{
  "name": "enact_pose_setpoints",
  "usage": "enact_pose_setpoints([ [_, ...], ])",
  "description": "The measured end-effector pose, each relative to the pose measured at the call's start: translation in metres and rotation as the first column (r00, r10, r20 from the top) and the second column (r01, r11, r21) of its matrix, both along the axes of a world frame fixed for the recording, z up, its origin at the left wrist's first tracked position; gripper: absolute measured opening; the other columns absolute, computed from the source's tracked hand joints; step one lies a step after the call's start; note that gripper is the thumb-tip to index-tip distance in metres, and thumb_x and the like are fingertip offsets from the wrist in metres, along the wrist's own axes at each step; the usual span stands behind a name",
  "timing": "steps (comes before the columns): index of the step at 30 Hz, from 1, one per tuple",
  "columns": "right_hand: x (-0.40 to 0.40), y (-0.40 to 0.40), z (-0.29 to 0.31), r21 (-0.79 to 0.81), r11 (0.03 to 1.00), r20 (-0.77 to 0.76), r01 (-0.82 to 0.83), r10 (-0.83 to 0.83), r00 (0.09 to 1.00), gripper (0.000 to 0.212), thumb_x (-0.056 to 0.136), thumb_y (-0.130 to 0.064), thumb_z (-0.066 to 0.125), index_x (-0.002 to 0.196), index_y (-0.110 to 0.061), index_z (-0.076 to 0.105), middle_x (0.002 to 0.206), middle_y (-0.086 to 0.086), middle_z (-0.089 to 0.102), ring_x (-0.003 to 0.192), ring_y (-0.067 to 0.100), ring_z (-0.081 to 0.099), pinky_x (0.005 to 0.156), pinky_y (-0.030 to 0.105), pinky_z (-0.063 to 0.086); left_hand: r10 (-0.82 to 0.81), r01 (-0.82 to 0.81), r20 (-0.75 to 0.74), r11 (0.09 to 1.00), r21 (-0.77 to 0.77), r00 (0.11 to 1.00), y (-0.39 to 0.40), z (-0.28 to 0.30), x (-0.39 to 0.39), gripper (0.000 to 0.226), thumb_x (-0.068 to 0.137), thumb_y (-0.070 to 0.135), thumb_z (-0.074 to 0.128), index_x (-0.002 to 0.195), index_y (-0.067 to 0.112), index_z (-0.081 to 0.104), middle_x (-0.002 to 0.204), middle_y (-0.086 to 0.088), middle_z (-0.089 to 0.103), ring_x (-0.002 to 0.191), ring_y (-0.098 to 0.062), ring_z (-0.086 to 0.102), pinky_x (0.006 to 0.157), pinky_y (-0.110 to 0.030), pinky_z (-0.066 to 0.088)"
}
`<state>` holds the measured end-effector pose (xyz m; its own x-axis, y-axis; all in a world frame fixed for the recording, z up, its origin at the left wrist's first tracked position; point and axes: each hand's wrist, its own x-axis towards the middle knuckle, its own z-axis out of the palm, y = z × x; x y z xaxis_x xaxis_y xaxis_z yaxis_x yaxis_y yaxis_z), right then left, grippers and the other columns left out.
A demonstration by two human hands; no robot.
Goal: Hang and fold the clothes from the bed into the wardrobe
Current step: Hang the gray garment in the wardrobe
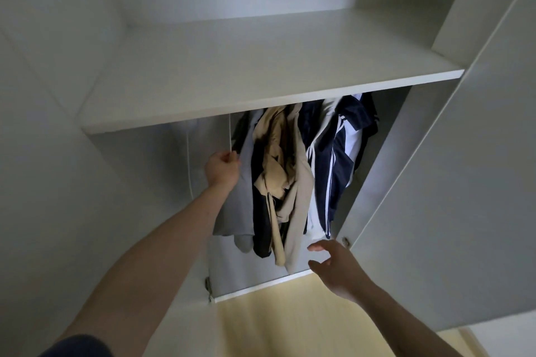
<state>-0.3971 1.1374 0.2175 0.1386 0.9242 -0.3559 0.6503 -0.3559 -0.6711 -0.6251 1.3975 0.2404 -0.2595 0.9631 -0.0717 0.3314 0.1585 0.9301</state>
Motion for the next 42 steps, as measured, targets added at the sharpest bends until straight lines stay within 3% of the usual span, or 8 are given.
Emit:
enact_pose_setpoints([
  [7, 0.013, -0.024, 0.003, 0.009, 0.999, 0.027, 0.034, -0.035, 0.999, 0.024, 0.096, -0.032, 0.068, 0.112, -0.046, 0.056, 0.132, -0.019, 0.059, 0.086, -0.004, 0.064, 0.091, 0.024, 0.052, 0.013, -0.017, 0.048, 0.998, 0.066, 0.999, 0.017, 0.033, -0.002, 0.016, 0.102, 0.02, 0.061, 0.095, 0.009, 0.071, 0.079, 0.004, 0.072, 0.081, -0.018, 0.068, 0.078, -0.029, 0.054],
  [12, 0.023, -0.035, 0.011, -0.001, 0.999, 0.058, 0.034, -0.034, 0.998, 0.024, 0.095, -0.033, 0.068, 0.111, -0.047, 0.056, 0.129, -0.019, 0.06, 0.083, -0.004, 0.065, 0.09, 0.022, 0.052, 0.005, -0.001, -0.048, 0.995, 0.099, 0.999, 0.022, 0.052, -0.001, 0.02, 0.102, 0.019, 0.057, 0.099, 0.008, 0.073, 0.086, 0.001, 0.075, 0.066, -0.005, 0.061, 0.048, -0.009, 0.041],
  [15, 0.025, -0.031, 0.016, 0.0, 1.0, 0.089, 0.008, -0.008, 0.996, 0.026, 0.096, -0.035, 0.067, 0.119, -0.043, 0.059, 0.133, -0.017, 0.059, 0.092, -0.002, 0.063, 0.094, 0.024, 0.05, -0.007, 0.013, -0.067, 0.996, 0.092, 0.998, 0.021, 0.049, -0.001, 0.021, 0.103, 0.02, 0.057, 0.098, 0.009, 0.073, 0.088, 0.001, 0.076, 0.067, -0.003, 0.06, 0.052, -0.01, 0.044],
  [19, 0.02, 0.007, 0.029, 0.019, 0.999, 0.111, -0.042, 0.039, 0.993, 0.036, 0.097, -0.034, 0.067, 0.133, -0.031, 0.06, 0.138, -0.01, 0.06, 0.115, 0.007, 0.058, 0.102, 0.026, 0.045, -0.015, 0.015, -0.011, 0.998, 0.056, 1.0, 0.023, 0.043, -0.004, 0.016, 0.103, 0.023, 0.059, 0.096, 0.014, 0.07, 0.08, 0.006, 0.073, 0.078, -0.013, 0.067, 0.081, -0.029, 0.055],
  [24, -0.004, 0.077, 0.063, 0.117, 0.989, 0.085, -0.094, 0.084, 0.993, 0.043, 0.097, -0.027, 0.066, 0.139, -0.027, 0.058, 0.142, -0.005, 0.057, 0.121, 0.015, 0.06, 0.1, 0.024, 0.043, -0.033, 0.032, 0.015, 0.997, 0.07, 0.999, 0.032, 0.053, -0.006, 0.013, 0.102, 0.022, 0.06, 0.097, 0.014, 0.069, 0.09, 0.001, 0.074, 0.081, -0.014, 0.067, 0.061, -0.017, 0.045],
  [29, -0.031, 0.126, 0.086, 0.203, 0.971, 0.078, -0.124, 0.11, 0.991, 0.05, 0.094, -0.027, 0.066, 0.143, -0.025, 0.055, 0.141, -0.001, 0.054, 0.118, 0.018, 0.06, 0.096, 0.028, 0.049, -0.068, 0.062, 0.089, 0.996, 0.065, 0.994, 0.031, 0.049, -0.001, 0.019, 0.101, 0.021, 0.063, 0.082, 0.021, 0.066, 0.09, -0.002, 0.074, 0.083, -0.013, 0.067, 0.073, -0.022, 0.047],
  [36, -0.047, 0.142, 0.085, 0.199, 0.955, 0.136, -0.218, 0.194, 0.972, 0.047, 0.095, -0.03, 0.065, 0.141, -0.024, 0.056, 0.142, 0.003, 0.051, 0.124, 0.022, 0.056, 0.102, 0.034, 0.049, -0.04, 0.035, 0.246, 0.999, 0.023, 0.969, 0.017, 0.03, -0.011, 0.017, 0.099, 0.021, 0.068, 0.082, 0.022, 0.064, 0.077, 0.008, 0.072, 0.079, -0.016, 0.067, 0.067, -0.026, 0.048],
  [42, -0.054, 0.148, 0.072, 0.199, 0.95, 0.127, -0.241, 0.219, 0.968, 0.04, 0.094, -0.028, 0.066, 0.133, -0.025, 0.061, 0.135, 0.004, 0.057, 0.114, 0.024, 0.061, 0.097, 0.035, 0.052, -0.047, 0.04, 0.193, 0.998, 0.038, 0.98, -0.015, 0.013, -0.012, 0.016, 0.101, 0.025, 0.062, 0.085, 0.025, 0.064, 0.084, 0.005, 0.071, 0.075, -0.015, 0.064, 0.058, -0.026, 0.044],
])
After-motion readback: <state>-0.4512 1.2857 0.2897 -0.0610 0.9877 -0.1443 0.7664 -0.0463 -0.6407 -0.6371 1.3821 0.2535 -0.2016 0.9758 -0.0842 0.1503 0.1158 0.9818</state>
